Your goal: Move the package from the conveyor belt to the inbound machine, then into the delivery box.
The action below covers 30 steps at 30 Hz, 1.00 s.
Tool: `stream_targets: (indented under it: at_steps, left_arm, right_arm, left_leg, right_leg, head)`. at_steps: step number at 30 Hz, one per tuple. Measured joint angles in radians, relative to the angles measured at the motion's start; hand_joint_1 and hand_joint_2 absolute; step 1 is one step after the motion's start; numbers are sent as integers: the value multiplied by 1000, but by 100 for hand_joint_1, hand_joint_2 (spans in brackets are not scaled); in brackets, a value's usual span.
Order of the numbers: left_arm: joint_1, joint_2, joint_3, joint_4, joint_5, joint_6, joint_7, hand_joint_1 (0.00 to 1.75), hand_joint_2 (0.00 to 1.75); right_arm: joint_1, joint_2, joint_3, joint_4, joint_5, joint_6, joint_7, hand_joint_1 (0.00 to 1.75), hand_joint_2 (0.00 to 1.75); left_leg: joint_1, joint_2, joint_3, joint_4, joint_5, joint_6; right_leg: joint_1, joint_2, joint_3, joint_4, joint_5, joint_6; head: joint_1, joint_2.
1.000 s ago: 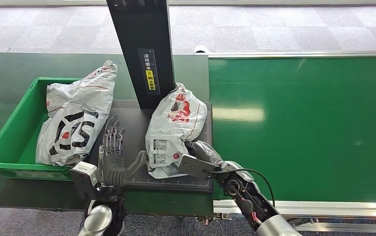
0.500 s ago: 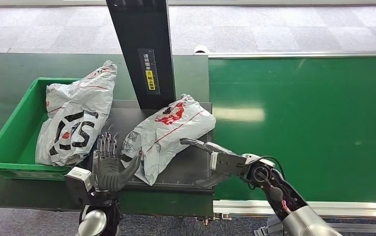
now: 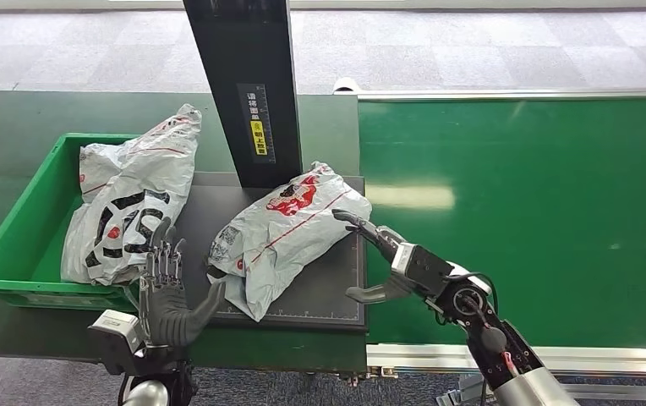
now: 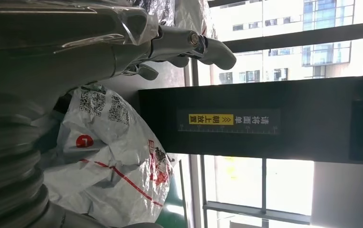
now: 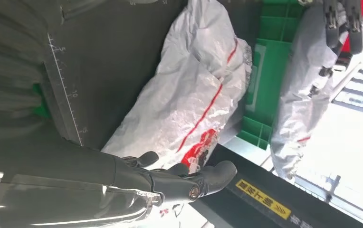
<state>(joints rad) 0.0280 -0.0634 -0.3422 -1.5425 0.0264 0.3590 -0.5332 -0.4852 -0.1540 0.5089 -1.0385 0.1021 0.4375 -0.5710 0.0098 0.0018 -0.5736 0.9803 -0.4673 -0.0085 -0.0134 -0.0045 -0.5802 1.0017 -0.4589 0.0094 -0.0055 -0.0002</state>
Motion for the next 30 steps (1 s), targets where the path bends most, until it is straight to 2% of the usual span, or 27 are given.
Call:
stream_targets:
  at_steps: [2,7,11,16,22,27,30]
  left_arm:
    - [7,1,1,-6,-9,-1,5,0,175]
    - [17,0,1,-11,-39,-43,40,0,175]
    - [-4,-4,1,7,-29,-97,72,0,175]
    - [-52,-11,-11,70,-64,-130,97,0,175]
    - [-102,-22,-28,134,-99,-142,110,0,175]
    - [-184,-32,-65,218,-282,-114,164,0,175]
    - [-228,-45,-82,272,-328,-107,174,0,175]
  right_arm:
    - [20,8,-24,-22,-5,-72,22,0,175]
    - [120,38,-111,-128,59,-372,85,0,175]
    - [203,58,-154,-233,107,-503,98,0,175]
    - [261,90,-208,-326,80,-556,123,0,175]
    - [293,117,-249,-353,91,-601,130,0,175]
    - [308,146,-275,-368,119,-637,150,0,175]
    - [319,161,-282,-374,124,-637,156,0,175]
  left_leg:
    - [0,0,0,0,0,0]
    - [0,0,0,0,0,0]
    - [0,0,0,0,0,0]
    - [0,0,0,0,0,0]
    - [0,1,1,0,0,0]
    - [0,0,0,0,0,0]
    - [0,2,1,0,0,0]
  right_leg:
    - [0,0,0,0,0,0]
    - [0,0,0,0,0,0]
    - [0,0,-1,0,0,0]
    - [0,0,0,0,0,0]
    - [0,0,0,0,0,0]
    - [0,0,0,0,0,0]
    - [0,1,0,0,0,0]
  head:
    - [0,0]
    - [0,0]
    - [0,0]
    - [0,0]
    - [0,0]
    - [0,0]
    - [0,0]
